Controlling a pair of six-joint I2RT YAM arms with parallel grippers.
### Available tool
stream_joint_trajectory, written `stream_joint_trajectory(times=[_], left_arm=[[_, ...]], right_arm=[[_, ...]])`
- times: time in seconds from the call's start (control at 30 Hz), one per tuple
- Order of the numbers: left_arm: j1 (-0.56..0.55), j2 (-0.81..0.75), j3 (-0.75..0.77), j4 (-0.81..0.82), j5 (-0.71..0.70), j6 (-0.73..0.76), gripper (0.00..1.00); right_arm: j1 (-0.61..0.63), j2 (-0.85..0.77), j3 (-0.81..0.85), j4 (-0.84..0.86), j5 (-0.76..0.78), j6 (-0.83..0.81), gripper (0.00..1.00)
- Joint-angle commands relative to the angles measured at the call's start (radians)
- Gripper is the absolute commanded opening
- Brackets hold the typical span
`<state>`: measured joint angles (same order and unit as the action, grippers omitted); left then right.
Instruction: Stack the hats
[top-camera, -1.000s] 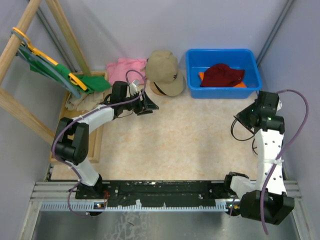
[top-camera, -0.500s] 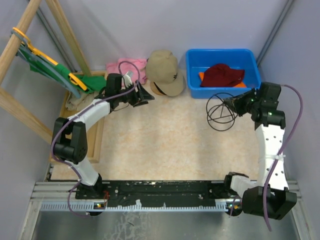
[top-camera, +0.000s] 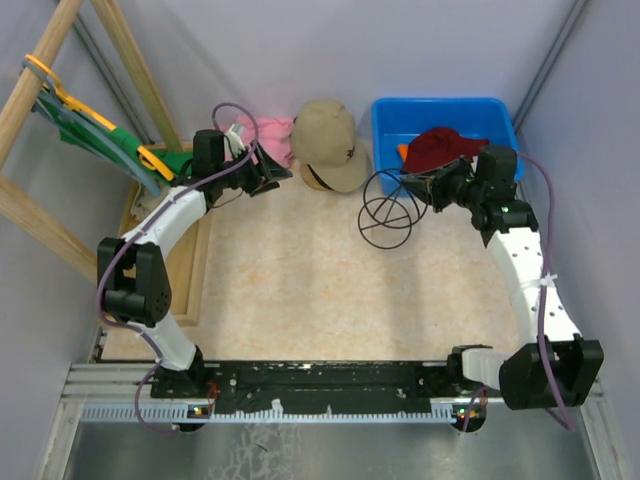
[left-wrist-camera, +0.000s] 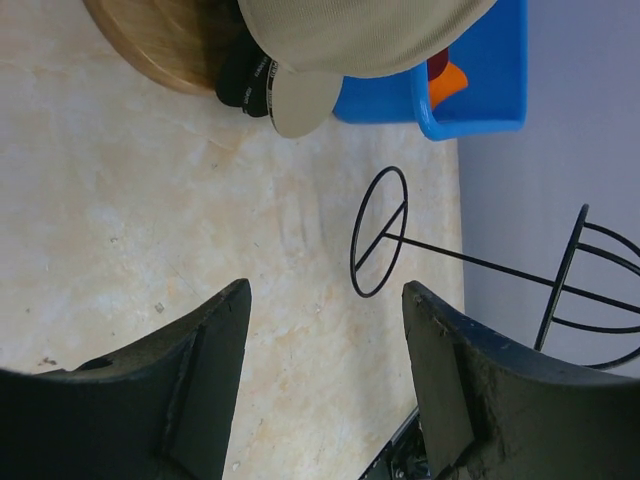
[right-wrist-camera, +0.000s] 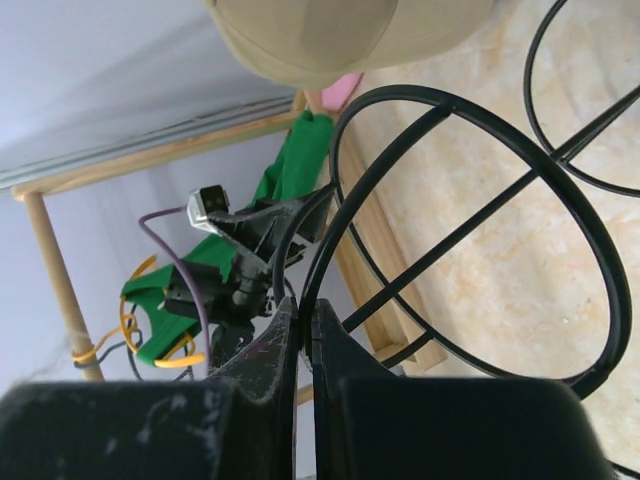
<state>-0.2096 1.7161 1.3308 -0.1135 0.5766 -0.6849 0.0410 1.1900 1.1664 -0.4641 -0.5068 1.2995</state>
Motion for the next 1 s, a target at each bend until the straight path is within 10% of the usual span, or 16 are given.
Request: stream_joint_trajectory(times=[0.0,0.8,0.97], left_arm=[[0.013,-0.044,0.036,-0.027,-0.015,-0.009,0.68],[0.015,-0.128,-0.040,-0.023,-0.039,-0.044,0.68],[0.015,-0.131,-0.048,-0.022,-0.040,-0.044,0.68]], right_arm=[[0.049,-0.018,-0.003,0.178,-0.078,0.081,0.00],[0.221,-0.014,-0.186,0.234,-0.071,0.045,0.00],[0.221,-0.003,-0.133,0.200,-0.070,0.010,0.37]])
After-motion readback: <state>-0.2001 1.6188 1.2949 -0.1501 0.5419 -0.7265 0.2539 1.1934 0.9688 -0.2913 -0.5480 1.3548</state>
